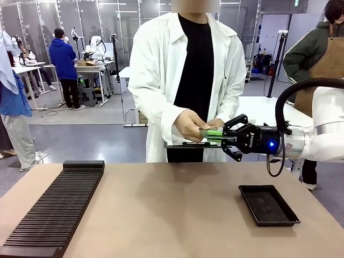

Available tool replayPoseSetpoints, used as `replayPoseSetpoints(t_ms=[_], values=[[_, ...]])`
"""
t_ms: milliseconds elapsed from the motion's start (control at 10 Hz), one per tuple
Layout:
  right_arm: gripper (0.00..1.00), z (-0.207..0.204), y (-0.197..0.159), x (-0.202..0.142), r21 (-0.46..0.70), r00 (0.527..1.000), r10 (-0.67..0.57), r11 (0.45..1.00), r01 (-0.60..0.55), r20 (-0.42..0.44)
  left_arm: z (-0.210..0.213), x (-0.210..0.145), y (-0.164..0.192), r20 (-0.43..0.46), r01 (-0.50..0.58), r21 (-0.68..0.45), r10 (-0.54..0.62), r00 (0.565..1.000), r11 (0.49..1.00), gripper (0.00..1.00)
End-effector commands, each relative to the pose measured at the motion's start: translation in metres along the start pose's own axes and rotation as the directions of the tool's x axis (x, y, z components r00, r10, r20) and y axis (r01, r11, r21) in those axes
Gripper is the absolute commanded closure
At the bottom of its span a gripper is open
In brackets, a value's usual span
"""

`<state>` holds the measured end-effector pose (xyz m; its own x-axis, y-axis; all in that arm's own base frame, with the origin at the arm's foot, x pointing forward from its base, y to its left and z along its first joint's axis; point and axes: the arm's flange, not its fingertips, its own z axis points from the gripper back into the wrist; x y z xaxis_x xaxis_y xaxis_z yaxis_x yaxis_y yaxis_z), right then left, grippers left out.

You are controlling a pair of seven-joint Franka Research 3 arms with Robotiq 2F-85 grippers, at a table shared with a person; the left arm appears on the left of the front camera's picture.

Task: Inspect the PCB.
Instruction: Pick up the Blank PCB that the human is holding.

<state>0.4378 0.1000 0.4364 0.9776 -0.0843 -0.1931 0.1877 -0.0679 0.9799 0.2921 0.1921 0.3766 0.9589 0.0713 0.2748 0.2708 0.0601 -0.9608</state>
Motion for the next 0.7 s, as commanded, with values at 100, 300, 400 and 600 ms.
replayPoseSetpoints(t_ms=[100,300,400,600], values=[[1.00,-0.0078,0.0068,-0.0040,0.008,1.000,-0.026,1.000,0.026,0.011,0.0016,0.0025,-0.0014,-0.006,-0.009,0.005,0.009,1.000,1.000,0.00],[1.00,-0.0059,0.0066,-0.0041,0.009,0.999,-0.028,1.000,0.028,0.014,0.0016,0.0025,-0.0014,-0.006,-0.009,0.005,0.009,1.000,1.000,0.00],[1.00,-0.0051,0.0062,-0.0042,0.012,0.999,-0.030,0.999,0.030,0.015,0.0016,0.0025,-0.0014,-0.006,-0.009,0.005,0.009,1.000,1.000,0.00],[1.00,-0.0006,0.0003,-0.0017,-0.002,1.000,-0.004,1.000,0.004,0.000,0.0016,0.0025,-0.0014,-0.006,-0.009,0.005,0.009,1.000,1.000,0.00]])
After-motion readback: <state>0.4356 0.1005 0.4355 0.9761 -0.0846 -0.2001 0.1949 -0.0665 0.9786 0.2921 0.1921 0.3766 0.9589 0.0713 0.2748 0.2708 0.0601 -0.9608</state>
